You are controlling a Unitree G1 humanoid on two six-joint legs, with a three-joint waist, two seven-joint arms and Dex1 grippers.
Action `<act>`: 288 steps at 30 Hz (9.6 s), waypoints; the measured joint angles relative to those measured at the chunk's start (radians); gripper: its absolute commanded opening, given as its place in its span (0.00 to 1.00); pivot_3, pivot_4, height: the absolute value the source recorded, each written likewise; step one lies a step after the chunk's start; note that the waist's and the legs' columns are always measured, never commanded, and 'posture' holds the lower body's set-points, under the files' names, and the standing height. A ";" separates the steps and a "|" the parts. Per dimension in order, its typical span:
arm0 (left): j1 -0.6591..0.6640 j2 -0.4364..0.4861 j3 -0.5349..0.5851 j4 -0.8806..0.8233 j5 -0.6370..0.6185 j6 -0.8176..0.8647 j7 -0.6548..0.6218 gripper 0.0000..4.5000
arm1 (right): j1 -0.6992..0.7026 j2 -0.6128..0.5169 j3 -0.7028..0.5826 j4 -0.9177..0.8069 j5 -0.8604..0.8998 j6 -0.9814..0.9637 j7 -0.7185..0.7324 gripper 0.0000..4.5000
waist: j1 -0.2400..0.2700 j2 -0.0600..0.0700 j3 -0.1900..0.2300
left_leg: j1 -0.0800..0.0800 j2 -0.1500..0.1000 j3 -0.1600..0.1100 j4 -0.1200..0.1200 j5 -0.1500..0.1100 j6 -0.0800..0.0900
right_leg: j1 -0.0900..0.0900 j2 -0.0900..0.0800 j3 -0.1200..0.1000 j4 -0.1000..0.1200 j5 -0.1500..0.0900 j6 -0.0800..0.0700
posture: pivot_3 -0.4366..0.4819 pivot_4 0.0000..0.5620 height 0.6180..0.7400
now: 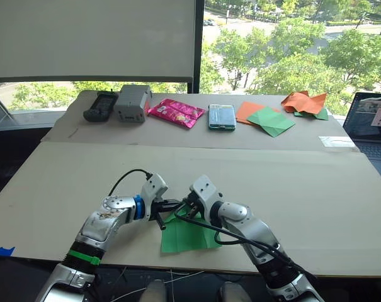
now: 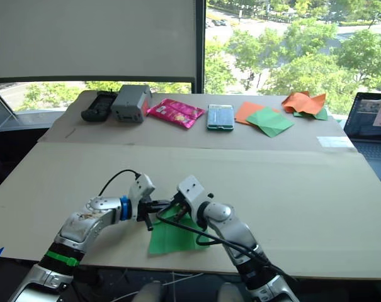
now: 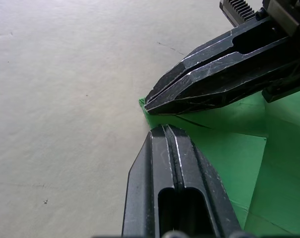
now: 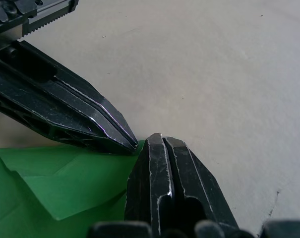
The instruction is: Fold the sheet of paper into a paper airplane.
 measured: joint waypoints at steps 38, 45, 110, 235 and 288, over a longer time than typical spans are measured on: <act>0.313 0.185 0.119 -0.248 -0.058 0.005 -0.031 0.01 | -0.005 0.016 0.017 0.013 0.001 0.008 0.002 0.00 | -0.026 0.007 -0.004 | 0.001 0.000 0.000 -0.002 0.000 -0.001 | -0.002 -0.002 0.000 -0.001 -0.001 -0.001 | 0.48 0.27 0.84; 0.336 0.197 0.137 -0.267 -0.061 0.014 -0.025 0.01 | -0.005 0.019 0.017 0.015 0.002 0.008 0.003 0.00 | -0.027 0.007 -0.004 | 0.001 0.000 0.000 -0.003 -0.001 -0.001 | -0.003 -0.002 0.000 -0.001 -0.001 -0.001 | 0.48 0.27 0.84; 0.037 0.080 -0.060 -0.007 0.033 -0.158 -0.130 0.01 | 0.557 -0.423 -0.222 -0.698 0.321 0.278 0.131 0.00 | 0.001 0.002 0.006 | -0.008 -0.002 0.002 0.005 -0.002 -0.002 | -0.003 -0.024 -0.025 -0.024 -0.001 -0.001 | 0.48 0.27 0.84; 0.203 0.151 0.039 -0.183 -0.032 -0.072 -0.110 0.01 | 0.015 -0.024 0.001 -0.084 0.199 0.036 0.055 0.00 | 0.005 0.003 0.003 | -0.002 0.001 0.001 0.003 -0.001 -0.001 | -0.003 -0.019 -0.025 -0.001 0.001 0.002 | 0.48 0.27 0.84; 0.209 0.176 0.026 -0.184 -0.013 -0.090 -0.111 0.01 | 0.127 -0.122 0.050 -0.139 0.136 0.008 0.125 0.00 | 0.003 0.008 -0.003 | 0.000 0.001 0.001 0.002 -0.001 -0.002 | -0.002 -0.019 -0.024 -0.002 0.000 0.001 | 0.48 0.27 0.84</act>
